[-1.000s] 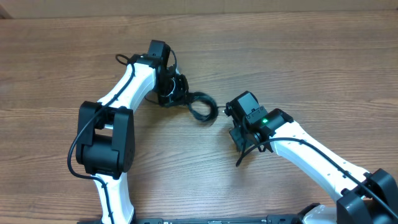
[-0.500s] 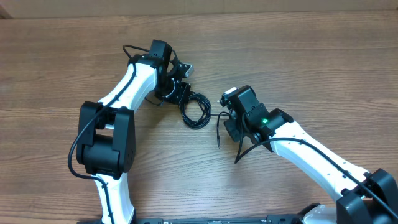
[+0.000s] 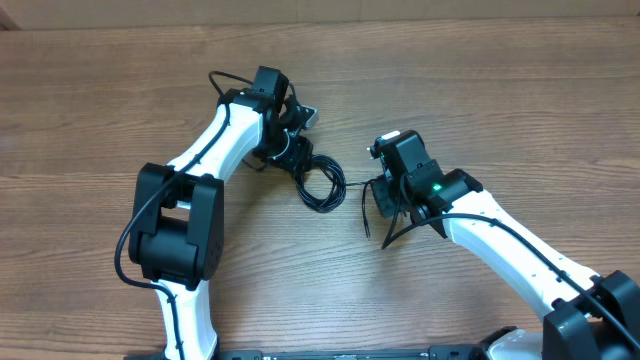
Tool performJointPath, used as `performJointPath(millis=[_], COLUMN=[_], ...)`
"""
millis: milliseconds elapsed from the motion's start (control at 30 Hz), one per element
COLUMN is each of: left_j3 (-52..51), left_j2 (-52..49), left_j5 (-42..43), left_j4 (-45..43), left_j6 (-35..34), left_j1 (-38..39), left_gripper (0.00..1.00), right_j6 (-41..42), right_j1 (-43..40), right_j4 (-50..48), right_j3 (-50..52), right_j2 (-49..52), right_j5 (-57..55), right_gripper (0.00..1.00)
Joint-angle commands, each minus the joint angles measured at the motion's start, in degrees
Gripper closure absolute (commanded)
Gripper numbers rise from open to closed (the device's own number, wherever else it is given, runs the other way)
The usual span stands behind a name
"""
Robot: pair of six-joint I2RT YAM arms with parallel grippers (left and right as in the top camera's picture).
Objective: Untangle cables
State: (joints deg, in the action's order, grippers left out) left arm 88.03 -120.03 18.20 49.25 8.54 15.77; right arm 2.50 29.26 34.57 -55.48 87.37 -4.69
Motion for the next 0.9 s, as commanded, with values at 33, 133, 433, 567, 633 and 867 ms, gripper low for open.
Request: performJointPath(millis=[33, 133, 433, 567, 633, 867], left_j3=[1.2, 1.2, 0.4, -2.5, -4.0, -5.4], left_j2=[1.3, 1.3, 1.3, 1.3, 1.3, 1.3], left_j5=[-2.1, -2.4, -1.6, -1.7, -1.9, 0.2], left_j4=[1.6, 3.8, 9.9, 4.0, 1.4, -8.0], left_j6=[-4.1, -4.9, -20.5, -20.6, -20.3, -9.9], left_j1=[0.3, 0.3, 1.2, 2.8, 3.5, 3.6], left_gripper=[0.45, 0.35, 0.63, 0.71, 0.91, 0.96], right_j6=[1.0, 3.9, 9.7, 9.7, 9.7, 11.6], right_j1=[-0.1, -0.1, -0.1, -0.1, -0.1, -0.1], right_j4=[-1.0, -1.4, -3.5, -2.8, -2.6, -5.4], right_j3=[0.1, 0.1, 0.0, 0.0, 0.0, 0.0], right_j2=[-0.5, -0.5, -0.5, -0.5, -0.5, -0.3], right_j5=[3.8, 3.8, 8.9, 10.3, 13.9, 18.0], right_gripper=[0.72, 0.64, 0.44, 0.43, 0.45, 0.54])
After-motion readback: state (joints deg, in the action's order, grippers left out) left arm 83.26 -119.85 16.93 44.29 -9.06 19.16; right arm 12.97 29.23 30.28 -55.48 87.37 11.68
